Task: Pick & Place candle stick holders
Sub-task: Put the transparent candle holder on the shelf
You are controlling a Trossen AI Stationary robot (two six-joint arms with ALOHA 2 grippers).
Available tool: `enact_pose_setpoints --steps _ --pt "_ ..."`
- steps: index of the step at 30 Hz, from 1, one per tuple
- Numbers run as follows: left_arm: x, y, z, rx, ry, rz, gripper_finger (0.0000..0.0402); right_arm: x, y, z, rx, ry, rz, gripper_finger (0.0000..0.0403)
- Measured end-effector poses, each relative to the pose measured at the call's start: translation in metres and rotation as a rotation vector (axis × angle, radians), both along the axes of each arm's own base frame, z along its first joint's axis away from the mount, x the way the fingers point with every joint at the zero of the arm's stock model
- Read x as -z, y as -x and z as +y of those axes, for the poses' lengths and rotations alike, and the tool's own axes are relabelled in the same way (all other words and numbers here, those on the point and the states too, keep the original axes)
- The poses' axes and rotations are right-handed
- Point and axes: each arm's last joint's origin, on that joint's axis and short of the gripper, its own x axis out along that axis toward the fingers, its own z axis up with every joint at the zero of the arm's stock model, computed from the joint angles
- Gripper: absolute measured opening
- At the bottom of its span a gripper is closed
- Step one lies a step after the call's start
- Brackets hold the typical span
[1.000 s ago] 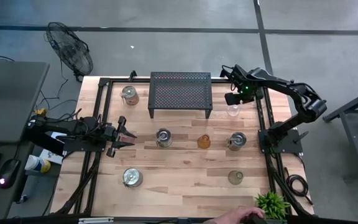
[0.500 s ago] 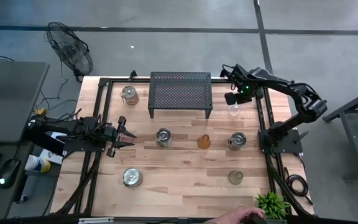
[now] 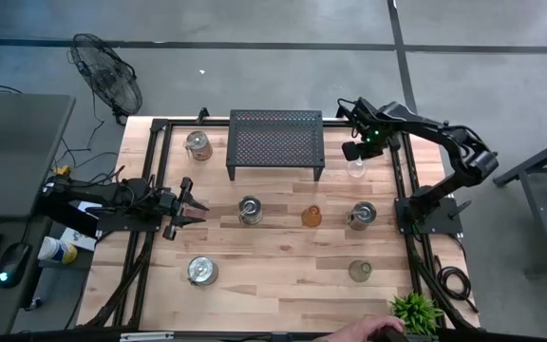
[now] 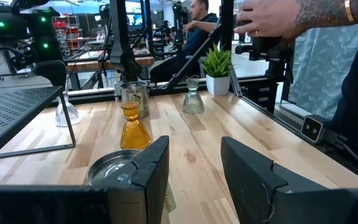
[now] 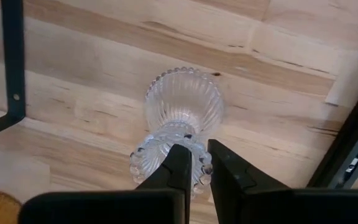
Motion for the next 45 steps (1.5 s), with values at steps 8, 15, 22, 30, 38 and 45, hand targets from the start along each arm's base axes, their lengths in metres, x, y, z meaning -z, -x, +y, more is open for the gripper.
enact_pose_setpoints --steps 8,15,22,30,38,45 --pt "0.0 0.0 0.0 0.0 0.0 -0.001 0.0143 -0.007 -0.001 0.0 -0.01 -0.011 -0.007 0.0019" --pt "0.0 0.0 0.0 0.0 0.0 0.0 0.0143 -0.018 -0.001 0.002 -0.012 -0.007 -0.052 0.0017" --pt "0.0 0.0 0.0 0.0 0.0 0.0 0.0143 -0.034 0.004 0.01 -0.04 0.021 -0.134 0.0017" --pt "0.0 0.0 0.0 0.0 0.0 0.0 0.0143 -0.056 0.014 0.021 -0.134 0.067 -0.266 0.0017" --pt "0.0 0.0 0.0 0.0 0.0 0.0 0.0143 -0.068 0.017 0.028 -0.213 0.087 -0.344 0.0017" --pt "0.0 0.0 0.0 0.0 0.0 0.0 0.0143 -0.101 0.014 0.023 -0.161 0.179 -0.369 0.0017"
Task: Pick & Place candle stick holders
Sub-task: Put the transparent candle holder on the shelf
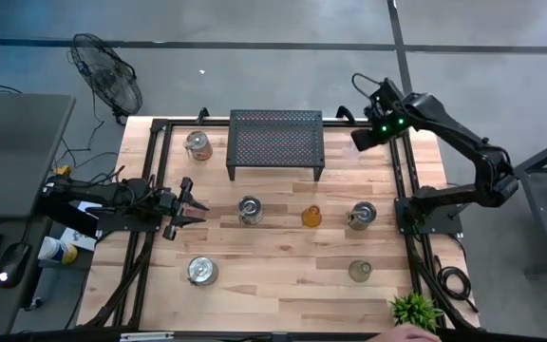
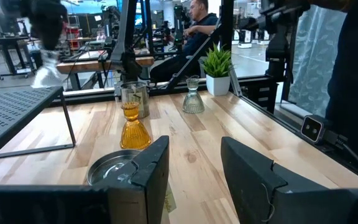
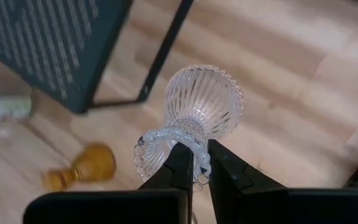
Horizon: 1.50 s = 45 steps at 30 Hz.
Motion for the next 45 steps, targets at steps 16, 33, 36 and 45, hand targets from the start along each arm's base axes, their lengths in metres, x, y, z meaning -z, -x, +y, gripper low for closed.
enact_pose_setpoints --steps 16,33,36,45 --pt "0.0 0.0 0.0 -0.008 0.0 0.001 0.0143 -0.051 -0.036 -0.032 0.158 0.012 -0.075 0.0017" --pt "0.0 0.0 0.0 -0.009 0.0 0.002 0.0143 -0.073 -0.108 -0.091 0.091 -0.007 -0.07 0.0017" --pt "0.0 0.0 0.0 -0.01 0.0 0.002 0.0143 -0.076 -0.116 -0.098 0.08 -0.025 -0.047 0.0017" --pt "0.0 0.0 0.0 -0.011 0.0 0.002 0.0143 -0.068 -0.132 -0.113 0.091 -0.055 -0.01 0.0017"
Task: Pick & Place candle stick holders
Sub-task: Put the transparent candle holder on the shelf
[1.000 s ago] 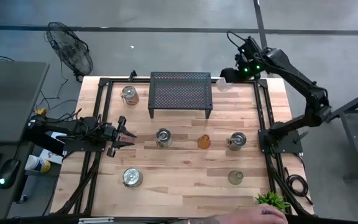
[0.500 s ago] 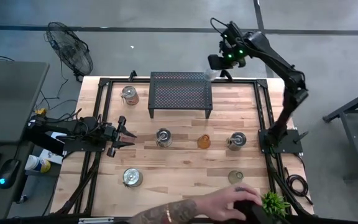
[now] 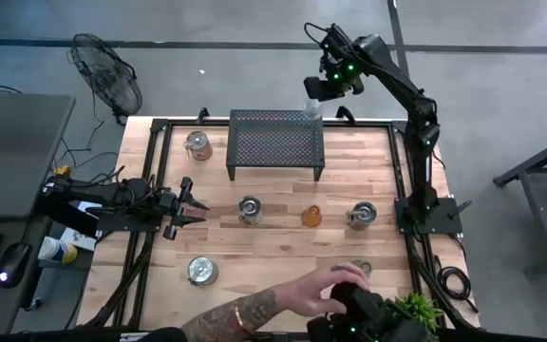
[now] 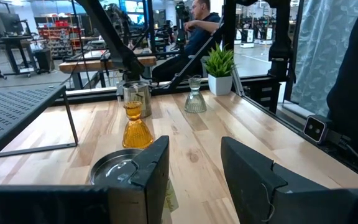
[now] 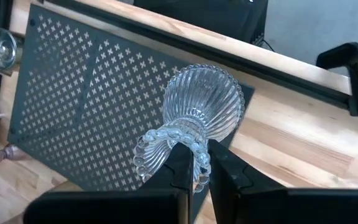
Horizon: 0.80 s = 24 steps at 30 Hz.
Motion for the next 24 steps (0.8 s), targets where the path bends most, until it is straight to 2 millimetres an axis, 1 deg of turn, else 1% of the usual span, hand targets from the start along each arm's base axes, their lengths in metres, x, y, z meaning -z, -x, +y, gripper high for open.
enact_pose_setpoints --steps 4,10,14,19,24 --pt "0.0 0.0 0.0 -0.002 0.0 0.0 0.0143 0.008 -0.005 0.003 0.002 -0.02 0.024 0.0017" --pt "0.0 0.0 0.001 -0.02 0.0 0.003 0.0143 0.007 -0.009 0.006 0.005 0.005 0.031 0.0017" --pt "0.0 0.0 0.001 -0.046 -0.001 0.005 0.0143 0.009 -0.013 0.005 0.0 0.013 0.026 0.0017" --pt "0.0 0.0 0.001 -0.045 -0.001 0.004 0.0143 0.02 -0.02 0.001 -0.005 -0.001 0.043 0.0017" --pt "0.0 0.0 0.001 -0.043 -0.001 0.005 0.0143 0.02 -0.02 0.001 -0.009 -0.001 0.042 0.0017"
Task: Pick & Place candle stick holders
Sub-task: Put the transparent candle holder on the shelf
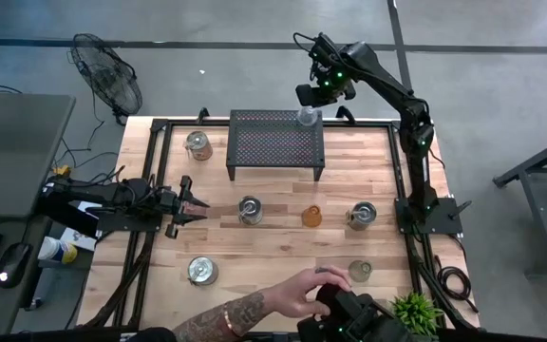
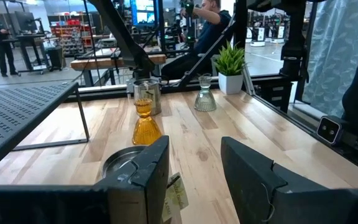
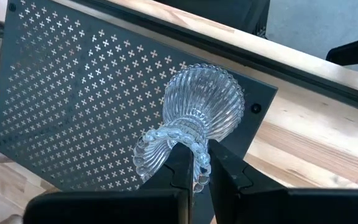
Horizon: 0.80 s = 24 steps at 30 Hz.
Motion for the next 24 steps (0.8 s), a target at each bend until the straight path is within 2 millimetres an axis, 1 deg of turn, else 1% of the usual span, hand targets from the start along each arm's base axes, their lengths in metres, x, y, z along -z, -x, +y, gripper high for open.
enact_pose_setpoints --steps 24 --pt "0.0 0.0 -0.0001 0.002 0.0 0.0 0.0143 0.0031 -0.0006 0.002 -0.008 -0.021 0.023 0.0017"
